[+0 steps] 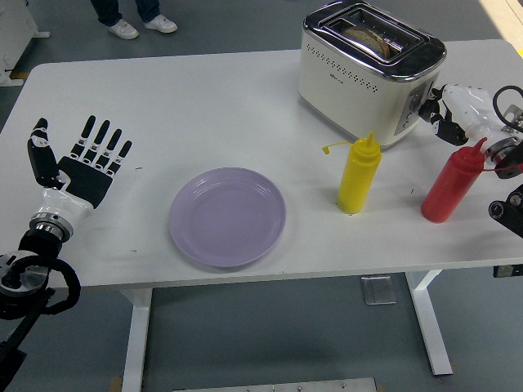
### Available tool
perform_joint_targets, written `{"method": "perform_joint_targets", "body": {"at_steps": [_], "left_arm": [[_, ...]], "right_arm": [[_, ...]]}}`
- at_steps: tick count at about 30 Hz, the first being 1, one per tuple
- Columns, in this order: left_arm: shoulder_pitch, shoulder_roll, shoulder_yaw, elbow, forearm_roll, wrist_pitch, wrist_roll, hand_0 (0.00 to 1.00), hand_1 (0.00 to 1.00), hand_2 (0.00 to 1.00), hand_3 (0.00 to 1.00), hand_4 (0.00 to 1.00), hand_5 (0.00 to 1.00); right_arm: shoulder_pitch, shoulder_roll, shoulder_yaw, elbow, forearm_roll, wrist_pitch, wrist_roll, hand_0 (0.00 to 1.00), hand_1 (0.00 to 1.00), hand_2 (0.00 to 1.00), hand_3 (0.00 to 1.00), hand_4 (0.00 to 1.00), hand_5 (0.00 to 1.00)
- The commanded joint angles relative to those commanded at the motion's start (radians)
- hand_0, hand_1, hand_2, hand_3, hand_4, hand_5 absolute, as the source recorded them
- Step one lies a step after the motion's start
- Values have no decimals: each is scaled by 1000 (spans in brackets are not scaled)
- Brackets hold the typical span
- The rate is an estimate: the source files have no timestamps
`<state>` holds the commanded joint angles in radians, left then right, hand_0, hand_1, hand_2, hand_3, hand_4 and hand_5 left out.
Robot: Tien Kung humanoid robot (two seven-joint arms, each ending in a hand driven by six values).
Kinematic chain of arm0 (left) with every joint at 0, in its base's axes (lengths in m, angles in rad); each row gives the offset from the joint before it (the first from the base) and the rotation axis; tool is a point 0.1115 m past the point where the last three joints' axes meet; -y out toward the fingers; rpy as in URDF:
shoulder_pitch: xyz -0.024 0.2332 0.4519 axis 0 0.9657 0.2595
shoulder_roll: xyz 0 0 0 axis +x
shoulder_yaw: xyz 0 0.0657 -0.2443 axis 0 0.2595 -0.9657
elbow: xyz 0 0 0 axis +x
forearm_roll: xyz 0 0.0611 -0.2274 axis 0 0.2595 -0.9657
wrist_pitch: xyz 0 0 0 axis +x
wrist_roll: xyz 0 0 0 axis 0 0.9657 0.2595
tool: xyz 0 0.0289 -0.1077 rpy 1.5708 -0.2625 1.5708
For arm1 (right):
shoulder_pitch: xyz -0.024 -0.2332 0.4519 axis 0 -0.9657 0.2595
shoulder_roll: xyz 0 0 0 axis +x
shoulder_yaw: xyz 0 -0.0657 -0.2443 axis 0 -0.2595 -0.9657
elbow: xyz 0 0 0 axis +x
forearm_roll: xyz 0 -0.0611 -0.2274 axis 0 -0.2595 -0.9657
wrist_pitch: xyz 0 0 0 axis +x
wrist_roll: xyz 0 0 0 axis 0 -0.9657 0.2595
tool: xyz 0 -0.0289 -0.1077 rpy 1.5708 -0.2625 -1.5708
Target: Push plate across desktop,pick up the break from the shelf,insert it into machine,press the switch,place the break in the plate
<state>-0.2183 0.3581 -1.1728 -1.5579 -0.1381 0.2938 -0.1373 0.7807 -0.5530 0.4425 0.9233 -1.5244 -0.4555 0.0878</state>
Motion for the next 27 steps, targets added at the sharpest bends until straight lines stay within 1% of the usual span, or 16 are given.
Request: {"method": "perform_joint_targets", "body": {"at_steps": [18,24,25,27], "left_arm": [[0,0,1,0,0,0,1,832,788,773,754,767,998],[1,-1,0,1,0,1,1,832,788,773,754,767,998],[1,-1,-1,0,0,1,1,831,788,773,754,768,998],[2,-1,-1,0,-1,2,1,831,788,773,754,768,998]], "right_arm": [[-2,8,-24,-5,31,8,-1,210,264,541,447,98,2],[-8,4,-5,13,42,14,-11,212,268,542,448,97,2],[-10,2,2,18,45,15,-13,223,293,547,450,95,2],[-13,-1,18,25,47,18,-18,223,293,547,450,95,2]]}}
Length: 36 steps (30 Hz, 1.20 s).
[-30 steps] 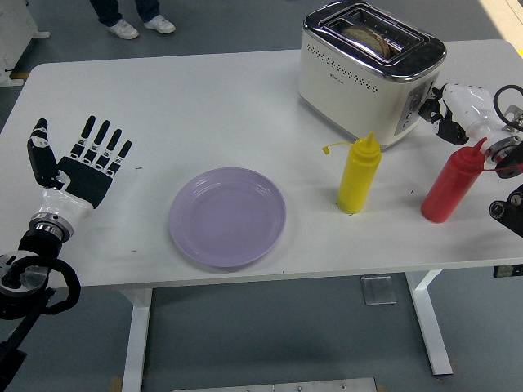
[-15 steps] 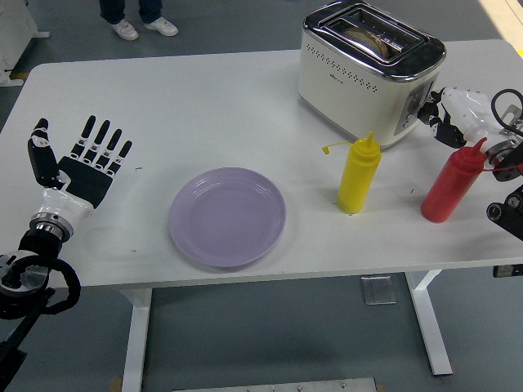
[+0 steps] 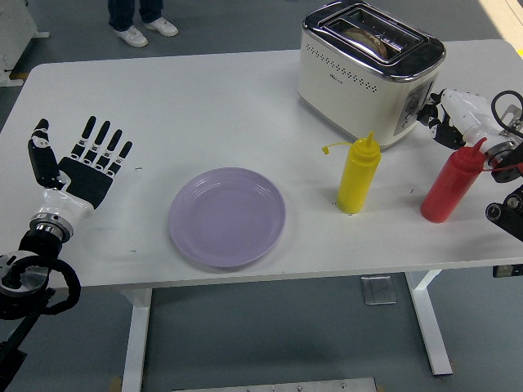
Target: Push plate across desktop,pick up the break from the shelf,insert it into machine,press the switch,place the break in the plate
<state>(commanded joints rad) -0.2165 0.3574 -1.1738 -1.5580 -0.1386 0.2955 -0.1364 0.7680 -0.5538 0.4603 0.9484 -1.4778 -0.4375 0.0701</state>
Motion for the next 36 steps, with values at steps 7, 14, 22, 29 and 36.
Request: {"method": "perform_joint_targets", "body": {"at_steps": [7,14,22,29,36], "left_arm": [[3,0,-1,-2,0,1,-1,831,788,773,754,767,998],[4,0,-1,-4,2,1,2,831,787,773,754,766,998],[6,0,-3,-5,2,2,3,831,788,773,752,766,998],[7,0,-5,-5,2,3,4,831,788,773,752,767,998],[6,2,-7,-4,1,3,4,832,788,774,752,766,998]], "right_arm": [[-18,-17,89,50,-25,17,-20,253,342,552,456,75,2],[-46,-54,235,156,-125,87,-94,307,371,558,459,52,2],[-54,-96,385,274,-236,218,-220,446,467,609,503,2,2],[-34,-117,459,304,-289,320,-302,456,488,617,516,11,2],[19,-140,491,317,-302,333,-318,424,508,623,535,136,2]]}}
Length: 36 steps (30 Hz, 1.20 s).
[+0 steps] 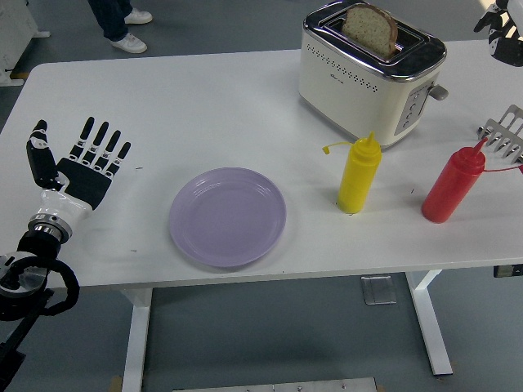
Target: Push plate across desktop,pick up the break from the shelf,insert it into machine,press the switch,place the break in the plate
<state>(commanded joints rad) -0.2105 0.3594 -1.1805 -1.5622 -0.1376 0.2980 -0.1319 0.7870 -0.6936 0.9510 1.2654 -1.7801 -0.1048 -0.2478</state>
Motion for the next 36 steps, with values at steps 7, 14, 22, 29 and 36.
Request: {"method": "perform_joint_targets", "body": {"at_steps": [7,14,22,29,36], "left_arm": [[-1,3,-1,2,-9,0,1,832,788,774,752,766,998],[-7,7,-5,-1,-41,-4,14,832,788,773,753,764,998],[-12,14,-5,-9,-65,-6,21,832,787,773,753,764,998],[-17,20,0,-11,-76,-7,24,832,787,773,753,766,998],[-22,23,7,-10,-77,-6,23,830,787,772,753,767,998]], "right_arm": [[119,2,-70,8,82,14,-18,353,499,633,554,310,2],[258,58,-189,-56,208,65,-81,367,580,700,689,588,2],[414,139,-326,-181,359,62,-146,393,627,729,734,605,2],[523,232,-449,-306,526,11,-168,448,683,734,744,683,56],[597,315,-548,-427,706,-25,-159,465,698,742,741,732,140]]}}
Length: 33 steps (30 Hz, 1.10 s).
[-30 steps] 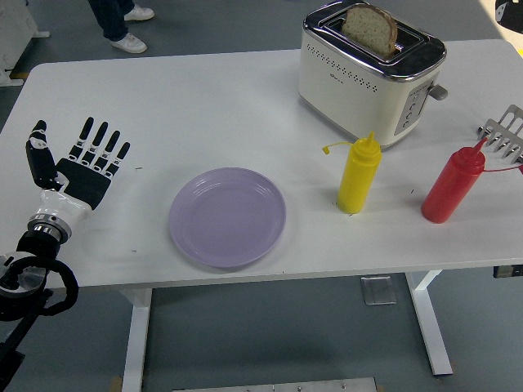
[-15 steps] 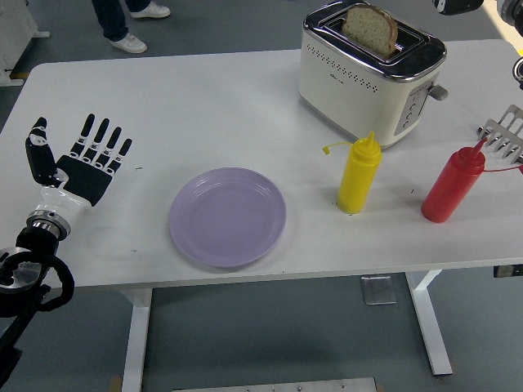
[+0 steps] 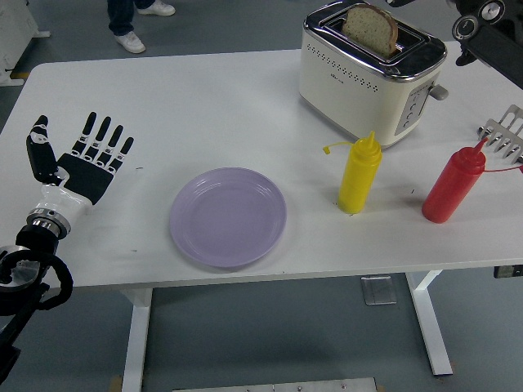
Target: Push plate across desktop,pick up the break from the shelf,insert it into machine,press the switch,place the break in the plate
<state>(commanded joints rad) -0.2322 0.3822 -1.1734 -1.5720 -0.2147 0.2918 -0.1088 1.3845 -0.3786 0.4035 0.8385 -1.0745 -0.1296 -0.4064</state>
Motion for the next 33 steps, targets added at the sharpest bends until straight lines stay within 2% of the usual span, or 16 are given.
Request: {"method": "perform_joint_targets", "body": {"at_steps": [7,15,16,17,22,23,28,29,33], "left_arm": [[-3,5,7,3,2,1,-1,830,787,772,753,767,998],[-5,9,13,6,6,2,-2,830,788,772,753,765,998],[-5,9,14,7,7,2,-2,830,788,772,753,765,998],[-6,10,14,7,7,2,-3,830,787,771,753,763,998],[-6,12,16,9,9,2,-3,830,787,771,753,763,998],[-6,12,17,10,9,2,-3,830,787,771,753,764,998],[-6,12,19,12,9,2,-3,830,787,771,753,764,998],[-6,12,19,12,9,2,-3,830,787,771,753,765,998],[-6,12,21,13,9,2,-3,830,787,771,753,765,998]], "right_arm": [[59,64,-110,-118,136,-7,-3,450,689,741,742,752,167],[98,136,-269,-233,200,-10,-14,419,662,732,743,753,175],[100,142,-287,-240,202,-12,-16,419,662,732,743,753,175],[102,148,-305,-245,201,-16,-18,360,605,683,729,722,145],[103,166,-353,-253,194,-28,-29,360,605,683,729,722,145],[102,170,-361,-253,192,-30,-31,309,537,628,703,724,149],[98,180,-383,-251,174,-45,-35,309,537,628,703,724,149],[96,183,-387,-251,168,-50,-36,274,474,539,671,732,164],[93,190,-394,-249,155,-56,-41,274,474,539,671,732,164]]}}
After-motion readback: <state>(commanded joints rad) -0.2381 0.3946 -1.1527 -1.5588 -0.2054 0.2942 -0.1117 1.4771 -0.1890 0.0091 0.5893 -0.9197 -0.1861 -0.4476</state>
